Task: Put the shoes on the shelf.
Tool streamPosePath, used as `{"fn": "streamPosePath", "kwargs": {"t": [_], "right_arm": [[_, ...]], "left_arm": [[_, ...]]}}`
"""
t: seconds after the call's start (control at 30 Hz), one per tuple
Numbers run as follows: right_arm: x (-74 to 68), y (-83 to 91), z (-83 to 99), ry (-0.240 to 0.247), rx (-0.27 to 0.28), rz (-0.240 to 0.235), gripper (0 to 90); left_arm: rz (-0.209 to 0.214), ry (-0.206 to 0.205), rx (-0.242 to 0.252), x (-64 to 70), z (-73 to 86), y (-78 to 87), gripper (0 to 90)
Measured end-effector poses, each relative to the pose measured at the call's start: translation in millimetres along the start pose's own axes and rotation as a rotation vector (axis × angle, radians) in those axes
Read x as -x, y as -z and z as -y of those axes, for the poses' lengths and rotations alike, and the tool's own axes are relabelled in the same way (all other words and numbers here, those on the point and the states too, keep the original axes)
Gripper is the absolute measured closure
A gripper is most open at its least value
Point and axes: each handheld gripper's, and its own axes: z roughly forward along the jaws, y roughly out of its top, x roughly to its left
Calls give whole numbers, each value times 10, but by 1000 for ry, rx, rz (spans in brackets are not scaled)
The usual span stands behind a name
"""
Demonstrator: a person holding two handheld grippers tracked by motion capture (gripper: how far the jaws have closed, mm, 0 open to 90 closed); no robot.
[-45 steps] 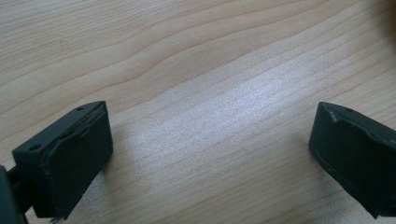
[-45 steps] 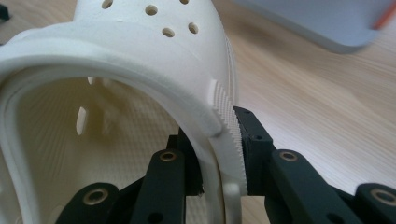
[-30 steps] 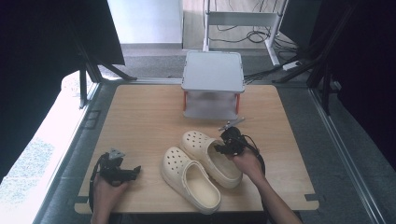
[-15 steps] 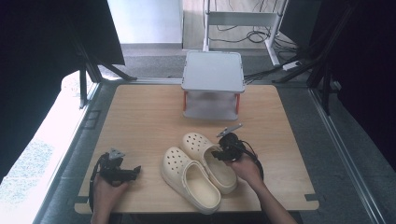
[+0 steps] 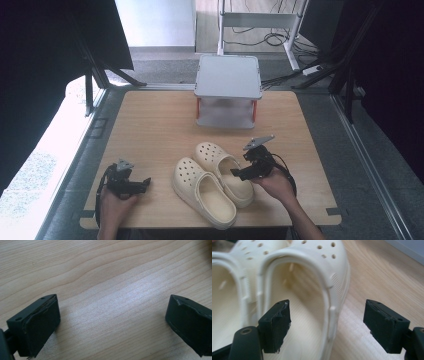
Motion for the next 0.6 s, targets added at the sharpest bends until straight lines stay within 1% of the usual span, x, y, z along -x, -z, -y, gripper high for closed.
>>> {"fn": "streamPosePath", "kwargs": {"t": [0.03,0.07,0.1,0.17,0.23,0.33,0.37,0.4,0.43,0.47,0.5,0.53,0.57,0.6], "right_arm": [[-20,23,13,7,4,-2,180],[-44,47,27,23,3,-6,168],[-62,60,35,28,0,-5,159],[-133,93,68,56,-4,-21,126],[-150,99,74,60,-4,-24,114],[-232,114,84,75,11,-45,46],[-284,116,76,98,19,-56,34],[-305,112,71,107,23,-59,24],[-305,112,71,107,23,-59,24],[-330,105,64,121,31,-67,12],[-380,77,45,149,23,-75,5],[-380,77,45,149,23,-75,5],[-422,45,34,151,10,-89,17],[-435,33,31,150,6,-92,25]], "left_arm": [[0,0,0,0,0,0,0],[0,0,0,0,0,0,0],[0,0,0,0,0,0,0],[0,0,0,0,0,0,0],[0,0,0,0,0,0,0],[0,1,2,1,0,-1,0],[0,2,2,2,0,-1,0],[0,1,2,1,0,-1,0],[0,1,2,1,0,-1,0],[0,1,2,2,1,-1,0],[0,1,2,2,1,-1,0],[0,1,2,2,1,-1,0],[0,1,2,2,1,-1,0],[0,1,2,2,1,-1,0]]}}
